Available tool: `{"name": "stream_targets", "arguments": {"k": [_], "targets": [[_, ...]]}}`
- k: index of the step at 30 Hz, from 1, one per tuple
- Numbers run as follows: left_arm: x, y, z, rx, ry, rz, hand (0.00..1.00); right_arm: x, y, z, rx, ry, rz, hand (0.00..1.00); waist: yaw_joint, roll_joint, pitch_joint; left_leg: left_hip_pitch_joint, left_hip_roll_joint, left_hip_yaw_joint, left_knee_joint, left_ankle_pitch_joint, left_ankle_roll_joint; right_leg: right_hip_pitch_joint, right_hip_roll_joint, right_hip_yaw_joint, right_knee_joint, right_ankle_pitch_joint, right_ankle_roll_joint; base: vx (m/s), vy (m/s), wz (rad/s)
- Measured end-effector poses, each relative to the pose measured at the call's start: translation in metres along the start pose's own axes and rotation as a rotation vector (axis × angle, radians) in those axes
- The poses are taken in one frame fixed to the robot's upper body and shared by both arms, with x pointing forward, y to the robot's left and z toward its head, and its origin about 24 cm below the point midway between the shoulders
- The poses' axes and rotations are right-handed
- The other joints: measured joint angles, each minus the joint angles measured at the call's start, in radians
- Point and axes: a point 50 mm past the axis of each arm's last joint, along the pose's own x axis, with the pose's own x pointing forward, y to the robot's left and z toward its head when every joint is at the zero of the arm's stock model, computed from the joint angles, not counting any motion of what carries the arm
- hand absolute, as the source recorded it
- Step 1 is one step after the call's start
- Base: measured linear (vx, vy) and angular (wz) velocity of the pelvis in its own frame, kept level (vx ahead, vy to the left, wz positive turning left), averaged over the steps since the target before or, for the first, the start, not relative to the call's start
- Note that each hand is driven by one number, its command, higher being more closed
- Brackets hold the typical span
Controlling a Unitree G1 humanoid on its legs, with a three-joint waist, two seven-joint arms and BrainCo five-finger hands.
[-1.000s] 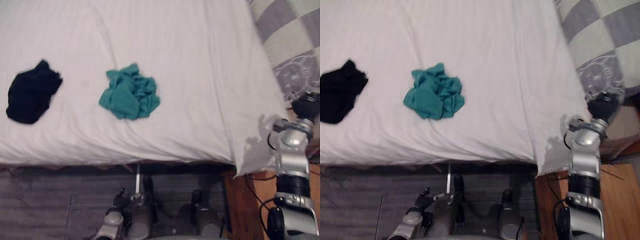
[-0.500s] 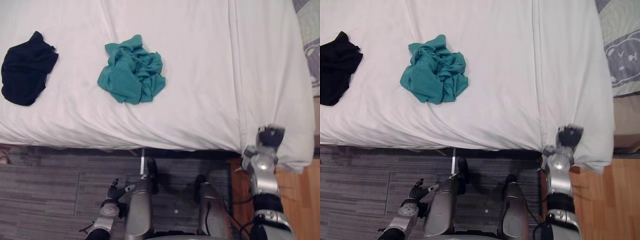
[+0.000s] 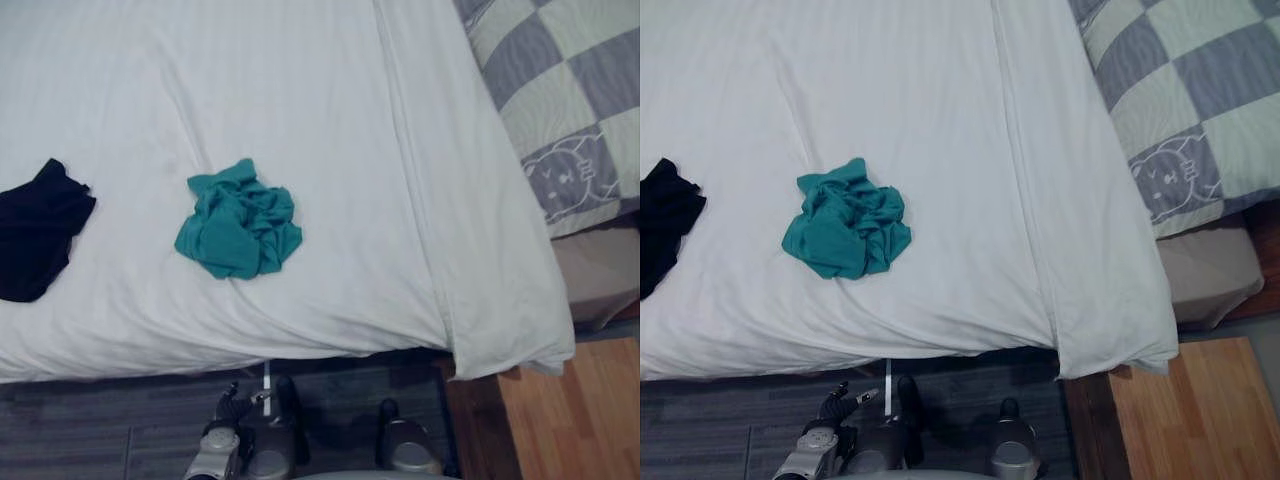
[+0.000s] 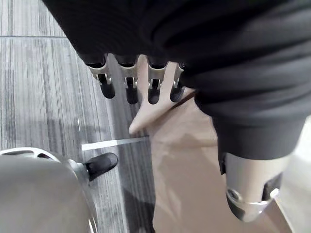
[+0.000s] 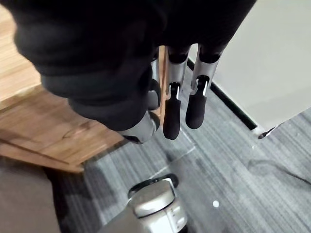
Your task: Tidy the bed and pick cloth on bed and put in laundry
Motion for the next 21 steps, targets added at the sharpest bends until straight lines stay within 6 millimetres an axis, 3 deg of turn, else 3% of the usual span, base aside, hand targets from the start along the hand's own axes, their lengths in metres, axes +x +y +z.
{"name": "stream_targets", "arguments": {"k": [3, 4, 5, 6, 7, 8, 9, 10, 11, 12, 13, 14, 15, 16, 17, 18, 19, 20, 21], "targets": [[0.001, 0.001, 0.003, -0.007, -0.006, -0.008, 0.00, 0.001, 0.012, 0.018, -0.001, -0.037, 0.041, 0.00, -0.008, 0.001, 0.002, -0.120, 0.012, 0.006, 0.206, -0.051, -0.012, -0.002, -0.035, -0.037, 0.013, 0.000, 0.000, -0.05, 0.034, 0.37], [0.003, -0.001, 0.010, -0.014, -0.028, -0.011, 0.00, 0.002, 0.009, 0.019, -0.006, -0.033, 0.036, 0.00, -0.008, 0.013, 0.006, -0.178, 0.061, 0.102, 0.355, -0.127, -0.032, 0.021, -0.045, -0.074, 0.015, 0.000, 0.000, -0.11, 0.073, 0.69], [0.002, -0.002, 0.008, -0.030, -0.020, -0.011, 0.00, 0.003, 0.004, 0.019, -0.017, -0.035, 0.028, 0.00, -0.005, 0.036, 0.011, -0.188, 0.152, 0.265, 0.482, -0.208, 0.006, 0.054, -0.031, -0.102, 0.018, -0.003, 0.000, -0.13, 0.110, 0.51], [0.001, -0.003, 0.003, -0.040, -0.004, -0.009, 0.00, 0.004, -0.003, 0.022, -0.024, -0.043, 0.012, 0.00, -0.004, 0.073, 0.001, -0.170, 0.204, 0.385, 0.500, -0.261, 0.030, 0.073, -0.022, -0.121, 0.029, -0.013, 0.009, -0.10, 0.139, 0.36], [0.000, 0.000, -0.001, -0.045, 0.012, 0.000, 0.00, 0.006, -0.010, 0.029, -0.027, -0.065, -0.004, 0.00, -0.012, 0.085, 0.003, -0.154, 0.204, 0.466, 0.516, -0.308, 0.066, 0.081, -0.037, -0.146, 0.055, -0.049, 0.018, -0.05, 0.222, 0.67], [0.001, 0.002, 0.003, -0.068, 0.004, 0.013, 0.00, 0.006, -0.008, 0.028, -0.011, -0.062, 0.003, 0.00, -0.030, 0.041, -0.006, -0.138, 0.221, 0.586, 0.533, -0.371, 0.005, 0.087, -0.091, -0.180, 0.032, -0.053, 0.010, 0.00, 0.245, 0.97], [0.003, 0.004, 0.007, -0.080, -0.003, 0.023, 0.00, 0.005, -0.007, 0.026, -0.001, -0.056, 0.008, 0.00, -0.039, 0.038, -0.006, -0.124, 0.252, 0.646, 0.588, -0.389, 0.044, 0.091, -0.117, -0.219, 0.021, -0.045, 0.022, 0.06, 0.267, 1.18], [0.004, 0.008, 0.008, -0.071, 0.000, 0.031, 0.00, 0.005, -0.003, 0.025, 0.017, -0.054, 0.016, 0.00, -0.043, 0.043, -0.005, -0.145, 0.310, 0.641, 0.672, -0.401, 0.066, 0.101, -0.131, -0.257, 0.022, -0.043, 0.027, 0.12, 0.329, 1.06], [0.004, 0.010, 0.005, -0.059, 0.020, 0.044, 0.00, 0.004, -0.002, 0.023, 0.020, -0.047, 0.015, 0.00, -0.047, 0.044, -0.008, -0.151, 0.364, 0.579, 0.687, -0.384, 0.061, 0.116, -0.149, -0.291, 0.021, -0.038, 0.046, 0.10, 0.259, 0.86], [0.004, 0.011, 0.003, -0.052, 0.030, 0.050, 0.00, 0.004, -0.002, 0.022, 0.023, -0.043, 0.013, 0.00, -0.046, 0.044, -0.010, -0.158, 0.381, 0.538, 0.686, -0.331, 0.051, 0.121, -0.166, -0.306, 0.023, -0.027, 0.073, 0.15, 0.295, 0.79], [0.005, 0.010, 0.005, -0.049, 0.035, 0.055, 0.00, 0.004, 0.000, 0.020, 0.029, -0.033, 0.014, 0.00, -0.050, 0.035, -0.017, -0.196, 0.344, 0.463, 0.735, -0.315, 0.038, 0.111, -0.216, -0.322, 0.037, -0.010, 0.108, 0.11, 0.291, 0.45], [0.005, 0.012, 0.007, -0.061, 0.029, 0.064, 0.00, 0.004, 0.003, 0.022, 0.035, -0.036, 0.022, 0.00, -0.037, 0.009, -0.021, -0.255, 0.316, 0.402, 0.821, -0.297, 0.072, 0.087, -0.255, -0.328, 0.049, 0.013, 0.113, 0.18, 0.433, 0.31], [0.008, 0.016, 0.017, -0.080, -0.003, 0.083, 0.00, 0.004, 0.005, 0.021, 0.043, -0.032, 0.017, 0.00, -0.032, -0.020, -0.019, -0.363, 0.324, 0.289, 0.990, -0.285, 0.090, 0.105, -0.297, -0.303, 0.026, 0.062, 0.110, 0.16, 0.399, -0.10], [0.008, 0.020, 0.017, -0.085, -0.005, 0.102, 0.00, 0.004, 0.004, 0.022, 0.040, -0.034, 0.016, 0.00, -0.025, -0.013, -0.026, -0.419, 0.333, 0.183, 1.035, -0.332, 0.083, 0.115, -0.302, -0.279, 0.011, 0.089, 0.117, 0.19, 0.443, -0.50], [0.008, 0.024, 0.015, -0.069, -0.002, 0.114, 0.00, 0.004, 0.004, 0.026, 0.042, -0.041, 0.011, 0.00, -0.007, 0.013, -0.063, -0.430, 0.338, 0.014, 0.844, -0.316, 0.026, 0.090, -0.300, -0.237, 0.011, 0.110, 0.115, 0.19, 0.570, -0.90], [0.008, 0.026, 0.008, -0.052, 0.025, 0.120, 0.00, 0.005, 0.003, 0.026, 0.041, -0.038, 0.004, 0.00, -0.011, -0.021, -0.072, -0.359, 0.319, -0.036, 0.685, -0.260, -0.146, 0.101, -0.336, -0.208, 0.006, 0.133, 0.118, 0.16, 0.605, -0.73], [0.009, 0.033, 0.009, -0.031, 0.031, 0.132, 0.00, 0.003, 0.012, 0.018, 0.045, -0.016, 0.029, 0.00, -0.018, -0.074, -0.081, -0.354, 0.276, -0.016, 0.709, -0.264, -0.122, 0.109, -0.388, -0.206, -0.013, 0.187, 0.119, 0.13, 0.573, -0.38], [0.010, 0.036, 0.008, 0.007, 0.033, 0.137, 0.00, 0.002, 0.014, 0.014, 0.060, 0.000, 0.029, 0.00, -0.020, -0.070, -0.096, -0.353, 0.259, -0.004, 0.735, -0.297, -0.109, 0.101, -0.397, -0.205, -0.042, 0.306, 0.111, 0.09, 0.650, -0.46], [0.010, 0.032, 0.007, 0.036, 0.037, 0.128, 0.00, 0.002, 0.013, 0.015, 0.052, -0.008, 0.025, 0.00, 0.005, -0.064, -0.095, -0.285, 0.253, 0.073, 0.712, -0.344, -0.078, 0.056, -0.421, -0.201, -0.047, 0.532, 0.025, 0.08, 0.611, -0.78]]}}
